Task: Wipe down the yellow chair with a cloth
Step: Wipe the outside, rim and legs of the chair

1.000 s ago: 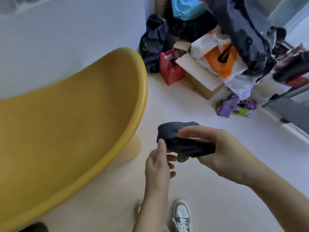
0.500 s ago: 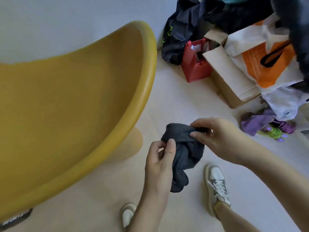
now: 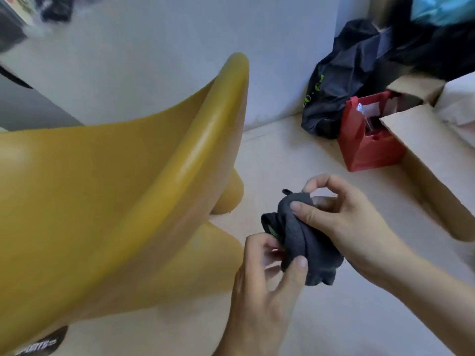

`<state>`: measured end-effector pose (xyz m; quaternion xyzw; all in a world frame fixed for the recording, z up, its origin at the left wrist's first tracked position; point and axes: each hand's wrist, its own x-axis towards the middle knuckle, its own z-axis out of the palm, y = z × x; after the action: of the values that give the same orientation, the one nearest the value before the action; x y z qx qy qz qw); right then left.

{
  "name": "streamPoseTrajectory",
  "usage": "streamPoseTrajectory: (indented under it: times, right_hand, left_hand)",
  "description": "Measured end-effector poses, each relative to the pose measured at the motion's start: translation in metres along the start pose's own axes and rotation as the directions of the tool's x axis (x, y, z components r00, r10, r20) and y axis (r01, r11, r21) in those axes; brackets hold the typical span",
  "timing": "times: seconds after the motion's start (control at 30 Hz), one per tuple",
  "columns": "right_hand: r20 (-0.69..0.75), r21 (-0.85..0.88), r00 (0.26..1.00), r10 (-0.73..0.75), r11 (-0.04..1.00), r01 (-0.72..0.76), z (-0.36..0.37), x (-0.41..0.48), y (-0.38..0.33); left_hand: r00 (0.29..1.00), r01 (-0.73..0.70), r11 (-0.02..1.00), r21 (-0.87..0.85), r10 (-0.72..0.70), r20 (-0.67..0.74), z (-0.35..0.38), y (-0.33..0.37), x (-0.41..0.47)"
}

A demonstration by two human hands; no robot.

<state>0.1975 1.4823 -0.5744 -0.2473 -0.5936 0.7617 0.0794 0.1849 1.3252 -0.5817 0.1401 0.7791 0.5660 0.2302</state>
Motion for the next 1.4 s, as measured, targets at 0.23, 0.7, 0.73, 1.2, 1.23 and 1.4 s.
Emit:
streamPoseTrajectory:
  times: [0.23, 0.7, 0.73, 1.2, 1.23, 1.4]
  right_hand:
    - [0.189, 0.039, 0.894, -0.406, 0.913, 0.407, 0.015, 0.025, 0.037]
    - [-0.026, 0.427, 0.957, -0.291, 0.862, 0.273, -0.021, 0.049, 0.067]
    - [-0.045, 0.448, 0.952, -0.303, 0.846, 0.29, -0.023, 0.053, 0.06]
    - [-0.136, 0.389, 0.799, -0.585, 0.71, 0.586, 0.056, 0.153, -0.025]
    - [-0.142, 0.367, 0.792, -0.594, 0.712, 0.599, 0.067, 0.163, -0.027]
    - [-0.106, 0.599, 0.927, -0.359, 0.722, 0.347, 0.08, 0.229, -0.022]
  left_hand:
    - [0.948, -0.172, 0.966, 0.191, 0.215, -0.236, 0.008, -0.014, 0.057]
    - [0.807, -0.145, -0.392, 0.908, 0.485, 0.338, 0.051, 0.113, 0.067]
    - [0.77, -0.135, -0.432, 0.892, 0.52, 0.369, 0.052, 0.131, 0.079]
    - [0.968, 0.011, -0.228, 0.974, 0.245, 0.046, -0.001, 0.205, 0.191]
    - [0.973, 0.007, -0.199, 0.98, 0.228, 0.04, -0.001, 0.21, 0.194]
    - [0.983, -0.048, -0.311, 0.949, 0.151, 0.1, 0.004, 0.215, 0.217]
